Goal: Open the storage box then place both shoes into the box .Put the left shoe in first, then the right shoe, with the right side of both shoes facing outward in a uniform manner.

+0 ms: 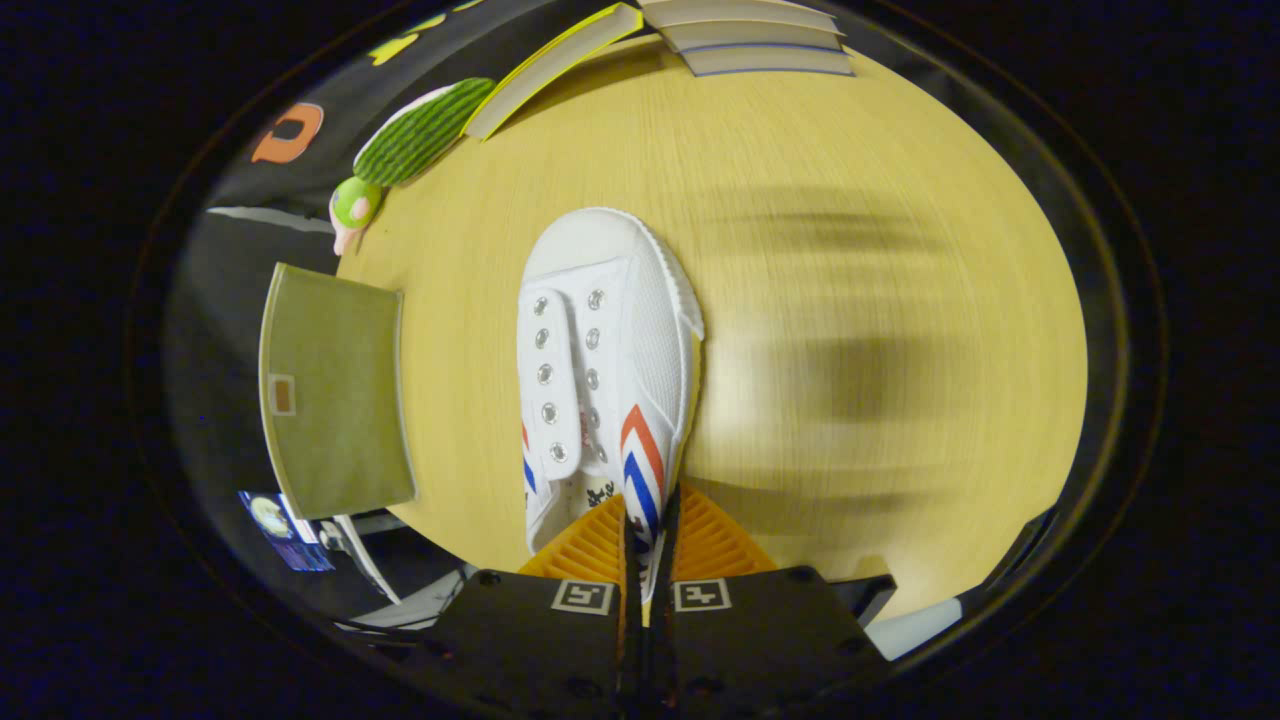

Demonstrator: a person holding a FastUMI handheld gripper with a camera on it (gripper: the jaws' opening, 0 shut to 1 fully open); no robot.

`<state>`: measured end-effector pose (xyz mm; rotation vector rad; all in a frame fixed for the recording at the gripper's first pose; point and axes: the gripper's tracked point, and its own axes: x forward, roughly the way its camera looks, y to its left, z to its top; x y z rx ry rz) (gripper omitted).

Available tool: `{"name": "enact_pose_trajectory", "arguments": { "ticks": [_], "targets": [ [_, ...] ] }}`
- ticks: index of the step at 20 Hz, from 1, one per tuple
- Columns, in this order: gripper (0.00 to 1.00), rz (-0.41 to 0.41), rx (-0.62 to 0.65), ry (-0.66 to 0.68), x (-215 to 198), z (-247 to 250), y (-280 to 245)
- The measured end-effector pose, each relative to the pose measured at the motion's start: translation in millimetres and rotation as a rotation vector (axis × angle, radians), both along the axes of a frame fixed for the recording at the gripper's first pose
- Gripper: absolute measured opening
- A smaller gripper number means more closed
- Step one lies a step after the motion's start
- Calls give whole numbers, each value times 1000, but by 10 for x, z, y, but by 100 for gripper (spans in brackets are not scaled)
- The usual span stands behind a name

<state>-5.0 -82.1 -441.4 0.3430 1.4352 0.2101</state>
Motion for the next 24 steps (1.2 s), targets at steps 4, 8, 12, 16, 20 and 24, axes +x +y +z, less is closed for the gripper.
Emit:
{"name": "enact_pose_trajectory", "arguments": {
  "ticks": [4,8,12,16,20,24],
  "targets": [
    [7,-14,43,-5,-28,69,66],
    [7,5,67,-42,29,408,24],
    [7,54,52,-102,-56,1073,503],
    [7,70,103,-111,-134,1653,1162],
    [7,94,62,-134,-115,1862,1819],
    [7,80,65,-103,-157,1845,2527]
  ]
}}
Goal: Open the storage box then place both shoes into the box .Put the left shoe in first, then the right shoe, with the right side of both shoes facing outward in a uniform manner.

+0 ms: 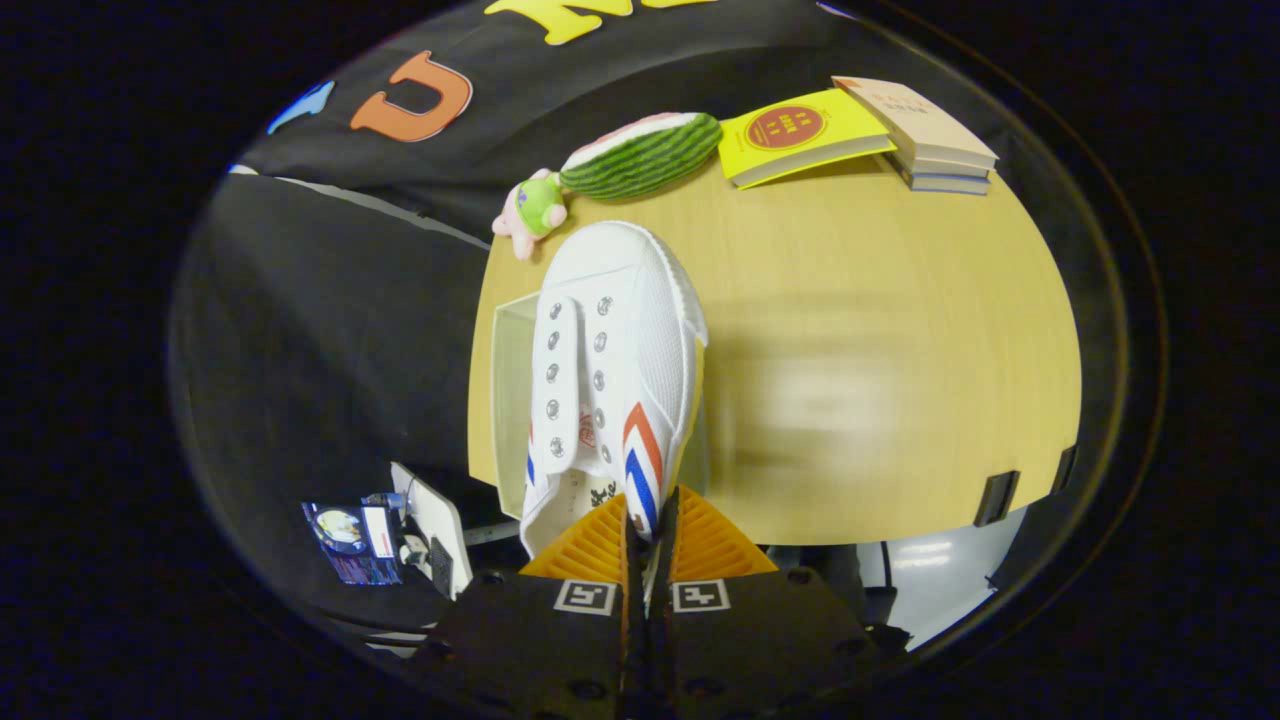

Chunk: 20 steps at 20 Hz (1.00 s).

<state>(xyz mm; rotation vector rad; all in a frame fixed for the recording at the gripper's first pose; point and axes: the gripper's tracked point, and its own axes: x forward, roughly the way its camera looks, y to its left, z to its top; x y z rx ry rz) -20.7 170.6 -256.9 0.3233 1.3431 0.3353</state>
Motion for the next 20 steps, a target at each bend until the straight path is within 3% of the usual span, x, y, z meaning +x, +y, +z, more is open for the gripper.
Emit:
{"name": "enact_pose_trajectory", "arguments": {
  "ticks": [5,12,13,14,15,17,20],
  "targets": [
    [7,-33,-46,7,139,-253,516],
    [10,-33,-136,-25,235,-570,717],
    [24,-40,-130,-44,302,-578,748],
    [29,-47,-136,-63,336,-528,752],
    [52,-46,-145,-82,358,-580,765],
    [87,-43,-163,-115,378,-546,730],
    [89,-64,-179,-181,391,-473,682]
  ]
}}
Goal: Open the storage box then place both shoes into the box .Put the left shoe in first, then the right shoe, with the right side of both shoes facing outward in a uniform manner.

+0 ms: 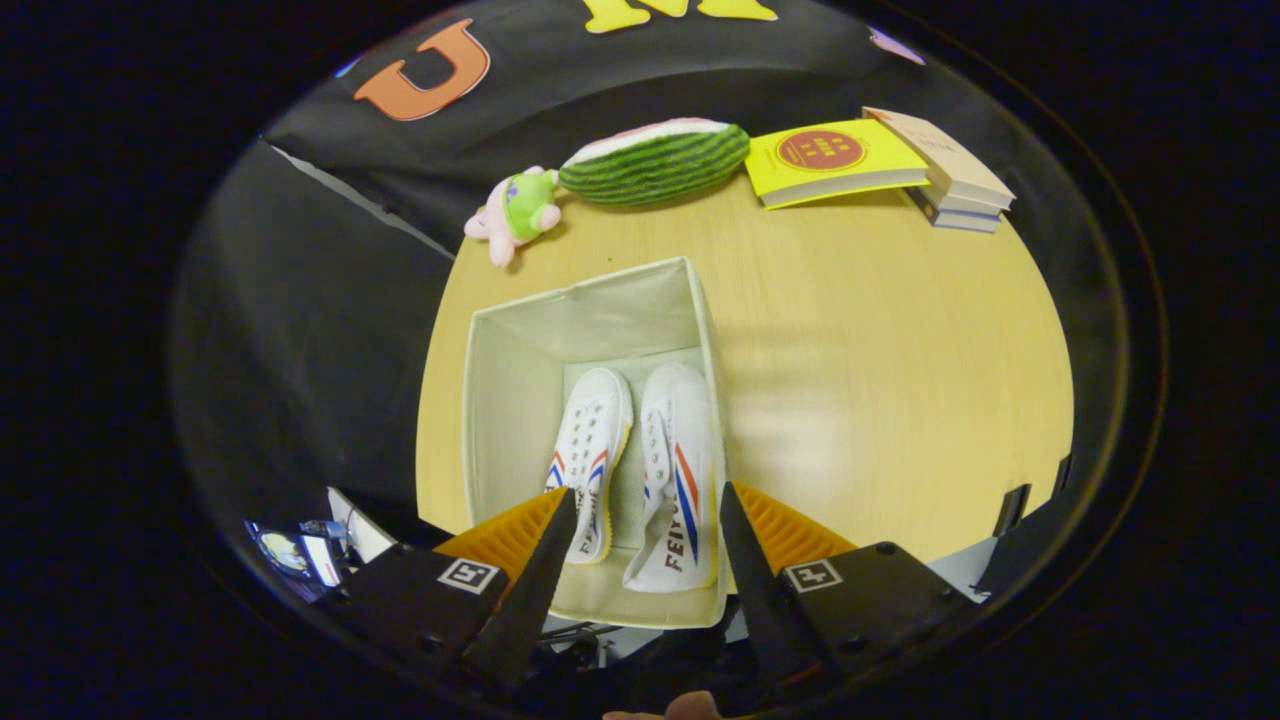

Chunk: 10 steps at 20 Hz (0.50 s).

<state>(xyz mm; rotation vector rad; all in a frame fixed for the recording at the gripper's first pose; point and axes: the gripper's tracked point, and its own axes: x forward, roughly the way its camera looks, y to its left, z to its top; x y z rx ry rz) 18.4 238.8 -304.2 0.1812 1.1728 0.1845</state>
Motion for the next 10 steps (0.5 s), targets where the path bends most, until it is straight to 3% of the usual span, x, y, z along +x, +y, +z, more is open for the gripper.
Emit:
{"name": "enact_pose_trajectory", "arguments": {
  "ticks": [6,10],
  "targets": [
    [89,-42,-31,-218,88,427,-310],
    [89,-92,-119,-461,161,884,-691]
  ]
}}
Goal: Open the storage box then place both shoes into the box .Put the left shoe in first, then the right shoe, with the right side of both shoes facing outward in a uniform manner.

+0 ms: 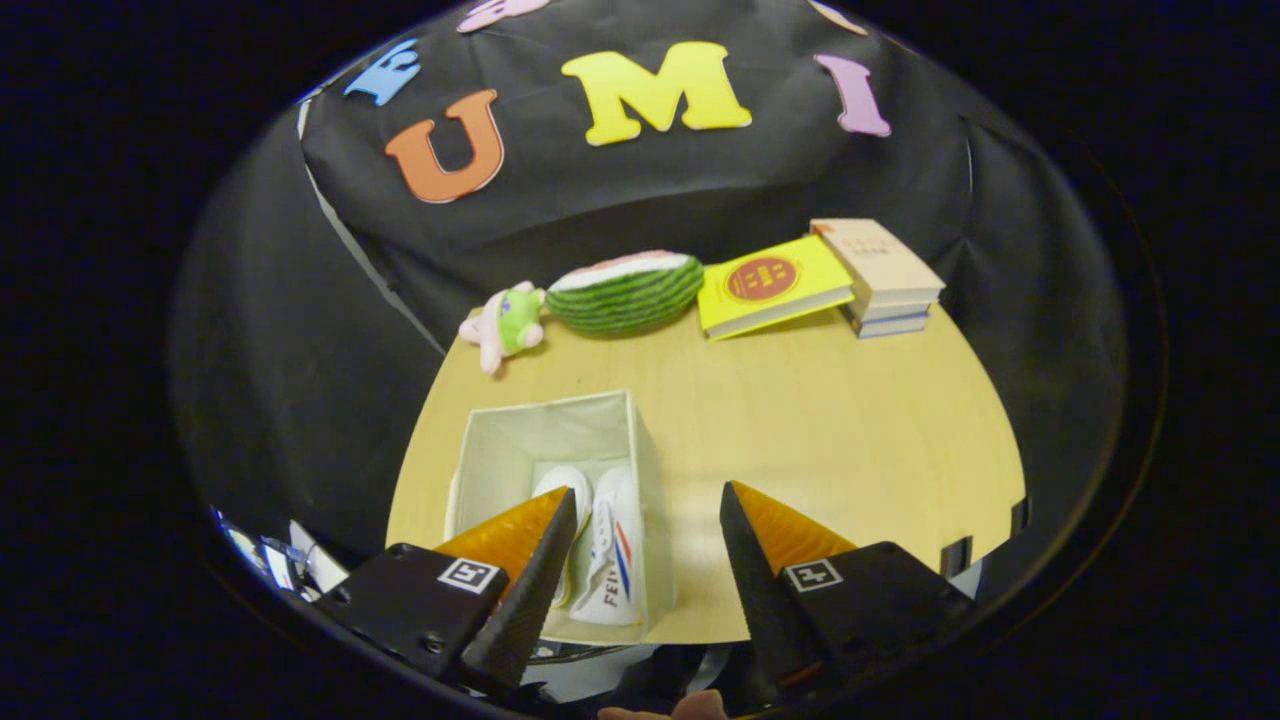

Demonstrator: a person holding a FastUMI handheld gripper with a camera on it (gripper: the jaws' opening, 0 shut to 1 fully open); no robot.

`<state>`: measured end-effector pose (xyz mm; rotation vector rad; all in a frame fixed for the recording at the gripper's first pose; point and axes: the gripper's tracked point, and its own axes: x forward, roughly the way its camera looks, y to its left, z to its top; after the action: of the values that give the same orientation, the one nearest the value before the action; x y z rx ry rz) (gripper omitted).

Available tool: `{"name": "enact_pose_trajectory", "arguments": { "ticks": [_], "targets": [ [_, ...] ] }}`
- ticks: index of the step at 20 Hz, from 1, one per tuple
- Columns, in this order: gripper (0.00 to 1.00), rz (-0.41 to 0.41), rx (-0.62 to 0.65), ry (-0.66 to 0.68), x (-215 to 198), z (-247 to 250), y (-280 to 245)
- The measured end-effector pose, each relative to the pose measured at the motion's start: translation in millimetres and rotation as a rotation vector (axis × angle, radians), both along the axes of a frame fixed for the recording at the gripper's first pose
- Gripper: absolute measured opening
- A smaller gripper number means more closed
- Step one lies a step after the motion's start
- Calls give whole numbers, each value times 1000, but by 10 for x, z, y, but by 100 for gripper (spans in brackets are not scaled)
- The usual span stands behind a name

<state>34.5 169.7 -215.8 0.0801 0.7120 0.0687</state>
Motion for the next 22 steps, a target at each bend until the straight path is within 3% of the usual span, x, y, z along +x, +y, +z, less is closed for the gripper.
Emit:
{"name": "enact_pose_trajectory", "arguments": {
  "ticks": [6,10,11,22],
  "targets": [
    [90,-131,-71,-364,-105,832,-627],
    [93,-128,-148,-586,-320,1368,-775],
    [100,-131,-166,-621,-351,1433,-744],
    [100,-79,-105,-691,-617,1546,-512]
  ]
}}
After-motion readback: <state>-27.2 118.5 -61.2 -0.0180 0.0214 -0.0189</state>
